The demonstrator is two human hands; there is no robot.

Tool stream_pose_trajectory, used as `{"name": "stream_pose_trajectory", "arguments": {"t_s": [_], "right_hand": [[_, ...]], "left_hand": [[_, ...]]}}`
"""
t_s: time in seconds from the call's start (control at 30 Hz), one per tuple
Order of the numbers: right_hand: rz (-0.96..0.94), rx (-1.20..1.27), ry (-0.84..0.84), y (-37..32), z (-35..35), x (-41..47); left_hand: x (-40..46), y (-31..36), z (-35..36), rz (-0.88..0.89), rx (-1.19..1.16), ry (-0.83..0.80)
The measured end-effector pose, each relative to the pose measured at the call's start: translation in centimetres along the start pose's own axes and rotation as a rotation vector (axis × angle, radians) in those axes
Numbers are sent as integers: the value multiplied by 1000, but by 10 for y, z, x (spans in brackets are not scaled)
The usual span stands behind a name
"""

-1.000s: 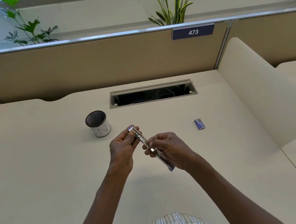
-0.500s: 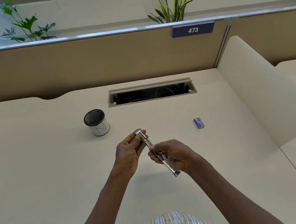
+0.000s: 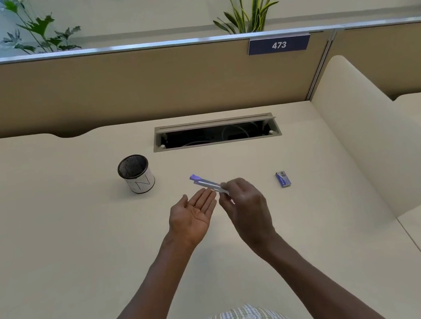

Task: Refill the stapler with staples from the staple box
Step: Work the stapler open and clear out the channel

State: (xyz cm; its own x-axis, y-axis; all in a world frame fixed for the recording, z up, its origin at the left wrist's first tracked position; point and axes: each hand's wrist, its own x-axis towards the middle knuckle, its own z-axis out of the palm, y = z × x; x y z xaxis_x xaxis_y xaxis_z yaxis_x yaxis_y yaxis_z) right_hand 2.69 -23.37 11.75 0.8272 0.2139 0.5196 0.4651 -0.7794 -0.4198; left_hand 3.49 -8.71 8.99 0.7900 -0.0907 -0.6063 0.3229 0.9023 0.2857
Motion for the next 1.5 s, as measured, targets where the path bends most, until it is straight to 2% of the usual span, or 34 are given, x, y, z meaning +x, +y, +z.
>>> {"name": "stream_pose_trajectory", "arguments": {"t_s": [0.07, 0.1, 0.2, 0.3, 0.43, 0.53, 0.6, 0.8, 0.9, 1.03, 1.17, 1.27, 1.37, 1.43, 1.5], "right_hand": [[-183, -170, -85, 5, 5, -7], [-211, -206, -128, 7, 7, -10], [-120, -188, -144, 11, 8, -9], [-33, -50, -95, 5, 9, -3], [-23, 28, -2, 5, 9, 0], [-152, -179, -176, 9, 12, -3], [-123, -210, -232, 11, 12, -2], [41, -161, -256, 5, 15, 8], [157, 69, -314, 3, 18, 4], [495, 580, -508, 9, 15, 10], [668, 714, -672, 9, 13, 11], [768, 808, -700, 7, 12, 13], [787, 889, -687, 4, 7, 16], [700, 962, -710, 4, 2, 20], [603, 1176, -743, 4, -6, 24]], "left_hand": [[0, 0, 5, -16, -29, -37], [-1, -1, 7, -20, -31, -47], [-2, -1, 9, -22, -3, -56], [-2, 2, 8, -2, 24, -51], [1, 1, 6, -10, -14, -41], [0, 2, 6, -12, -16, -44], [-1, 2, 4, -16, -4, -39], [-1, 3, 7, 50, 66, -60], [3, 1, 5, 90, 65, -49], [5, 7, 4, 119, 90, -32], [4, 11, -1, 120, 103, -17], [5, 10, -2, 118, 117, -24], [3, 10, -3, 119, 115, -42], [2, 14, -3, 105, 93, -63], [1, 17, -4, 73, 68, -76]]}}
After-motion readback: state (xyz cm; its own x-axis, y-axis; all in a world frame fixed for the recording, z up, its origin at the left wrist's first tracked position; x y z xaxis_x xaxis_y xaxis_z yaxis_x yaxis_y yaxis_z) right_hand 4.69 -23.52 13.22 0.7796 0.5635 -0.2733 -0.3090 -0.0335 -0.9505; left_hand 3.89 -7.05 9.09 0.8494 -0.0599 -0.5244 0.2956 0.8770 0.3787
